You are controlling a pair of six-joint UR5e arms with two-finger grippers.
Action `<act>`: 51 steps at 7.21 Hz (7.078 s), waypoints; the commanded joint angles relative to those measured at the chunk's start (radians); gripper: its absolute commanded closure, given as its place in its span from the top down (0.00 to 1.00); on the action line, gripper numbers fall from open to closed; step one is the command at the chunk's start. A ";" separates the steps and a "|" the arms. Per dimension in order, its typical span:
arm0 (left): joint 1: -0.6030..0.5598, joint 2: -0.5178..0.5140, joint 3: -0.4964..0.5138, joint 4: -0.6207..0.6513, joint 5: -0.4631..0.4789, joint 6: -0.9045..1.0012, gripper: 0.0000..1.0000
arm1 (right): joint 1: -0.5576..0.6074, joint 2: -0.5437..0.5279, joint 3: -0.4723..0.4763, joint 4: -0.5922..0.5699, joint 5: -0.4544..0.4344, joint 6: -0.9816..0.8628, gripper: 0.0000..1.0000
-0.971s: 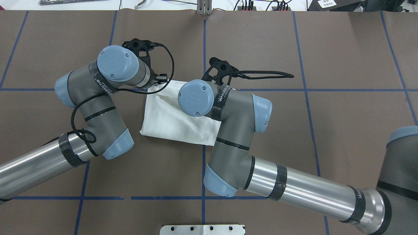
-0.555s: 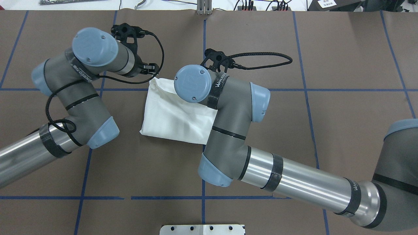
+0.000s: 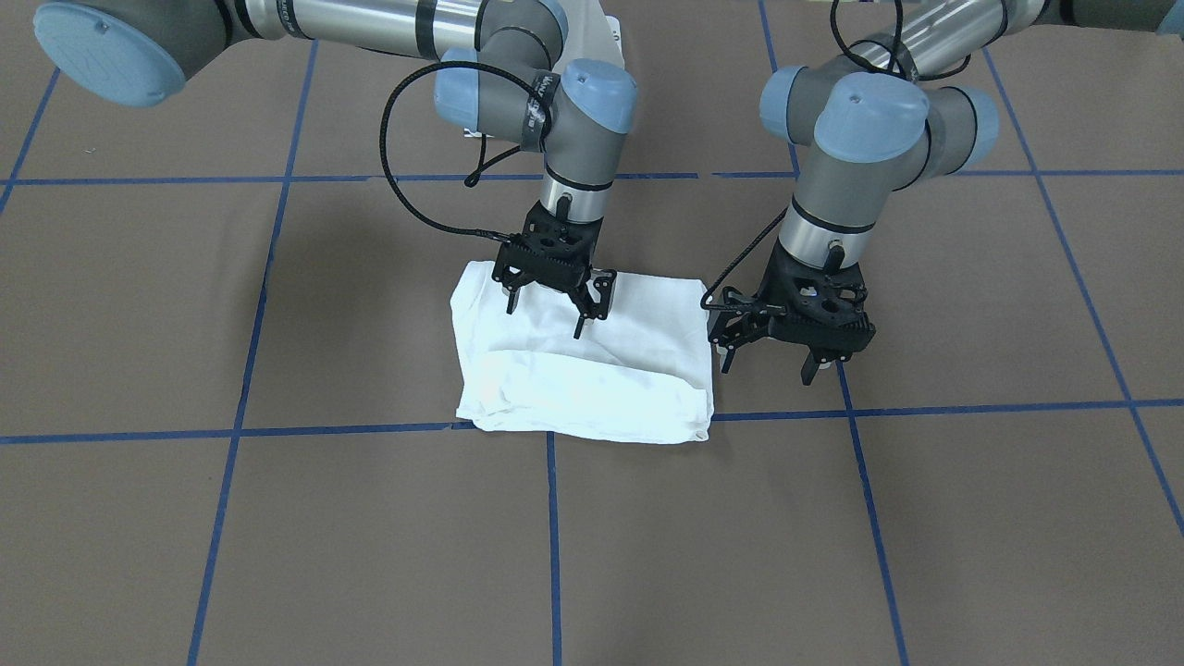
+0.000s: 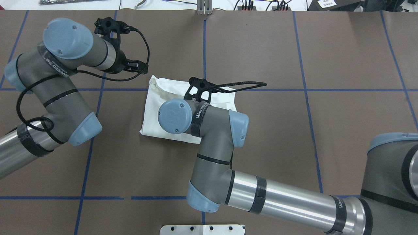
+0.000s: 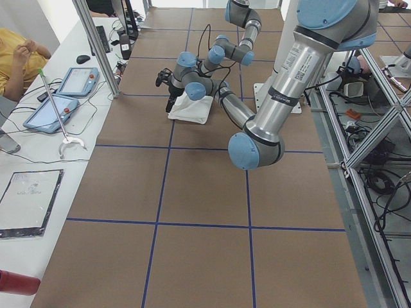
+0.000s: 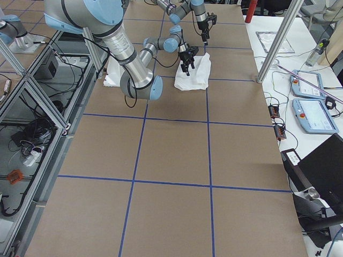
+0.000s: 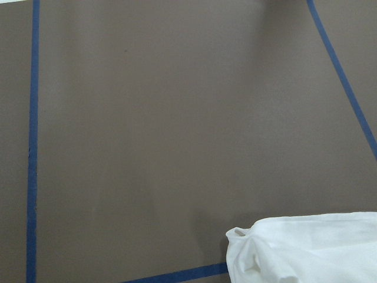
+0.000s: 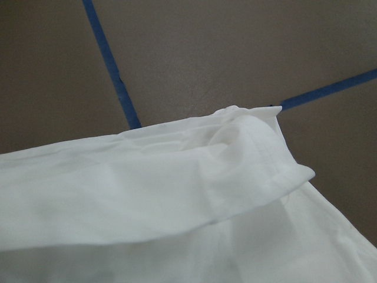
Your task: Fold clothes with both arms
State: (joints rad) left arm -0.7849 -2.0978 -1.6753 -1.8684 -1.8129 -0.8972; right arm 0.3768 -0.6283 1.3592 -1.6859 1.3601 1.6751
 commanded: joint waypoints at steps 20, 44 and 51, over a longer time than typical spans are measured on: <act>-0.117 -0.233 0.514 -0.166 0.044 0.002 1.00 | 0.303 -0.133 -0.013 0.304 0.215 -0.471 1.00; -0.829 0.765 -0.161 0.206 -0.543 1.086 1.00 | 1.242 -1.189 0.480 0.031 0.958 -1.844 1.00; -0.829 0.763 -0.178 0.206 -0.545 1.092 1.00 | 1.242 -1.182 0.489 0.032 0.959 -1.842 1.00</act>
State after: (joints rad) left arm -1.6138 -1.3348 -1.8514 -1.6634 -2.3600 0.1964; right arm 1.6191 -1.8141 1.8465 -1.6542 2.3204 -0.1684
